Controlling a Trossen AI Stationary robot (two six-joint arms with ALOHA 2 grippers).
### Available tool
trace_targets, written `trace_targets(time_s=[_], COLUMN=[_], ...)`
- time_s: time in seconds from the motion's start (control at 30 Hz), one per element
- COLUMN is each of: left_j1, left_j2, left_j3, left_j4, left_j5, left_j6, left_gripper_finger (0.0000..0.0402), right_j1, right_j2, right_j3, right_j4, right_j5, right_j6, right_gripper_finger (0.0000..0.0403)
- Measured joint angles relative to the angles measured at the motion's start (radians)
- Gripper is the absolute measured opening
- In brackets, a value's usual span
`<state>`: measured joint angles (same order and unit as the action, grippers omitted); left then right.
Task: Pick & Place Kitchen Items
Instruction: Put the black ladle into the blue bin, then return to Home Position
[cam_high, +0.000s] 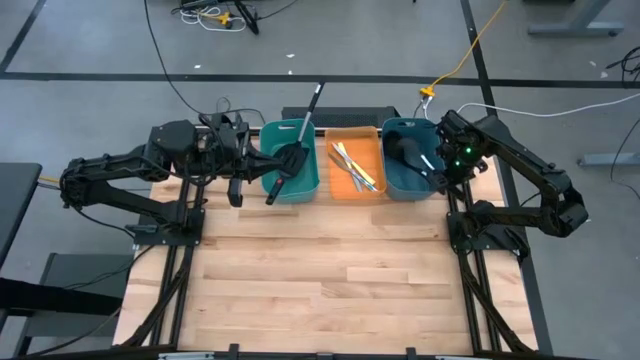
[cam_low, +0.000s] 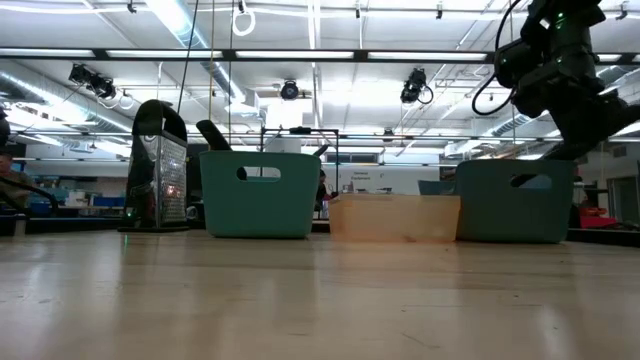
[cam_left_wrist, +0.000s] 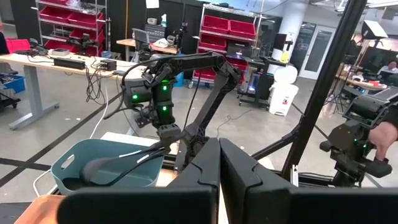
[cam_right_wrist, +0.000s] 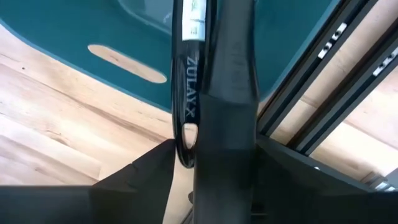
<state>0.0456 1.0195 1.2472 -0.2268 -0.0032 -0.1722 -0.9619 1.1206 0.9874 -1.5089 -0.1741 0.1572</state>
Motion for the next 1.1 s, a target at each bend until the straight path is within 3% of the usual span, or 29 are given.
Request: trace_targets(time_s=[0.5, 0.77, 1.1], left_j1=[0.000, 0.000, 0.000], left_j2=[0.000, 0.000, 0.000], left_j3=[0.000, 0.000, 0.000], left_j4=[0.000, 0.000, 0.000], left_j5=[-0.003, -0.003, -0.003], left_j6=[-0.006, -0.008, -0.033], left_gripper_finger=[0.0004, 0.0004, 0.0004], right_j1=[0.000, 0.000, 0.000], right_j2=[0.000, 0.000, -0.001], right_j3=[0.012, 0.193, 0.323], right_j4=[0.069, 0.067, 0.074], right_j5=[0.001, 0.001, 0.002], right_j6=[-0.028, -0.036, -0.054], right_gripper_finger=[0.0274, 0.0297, 0.0284])
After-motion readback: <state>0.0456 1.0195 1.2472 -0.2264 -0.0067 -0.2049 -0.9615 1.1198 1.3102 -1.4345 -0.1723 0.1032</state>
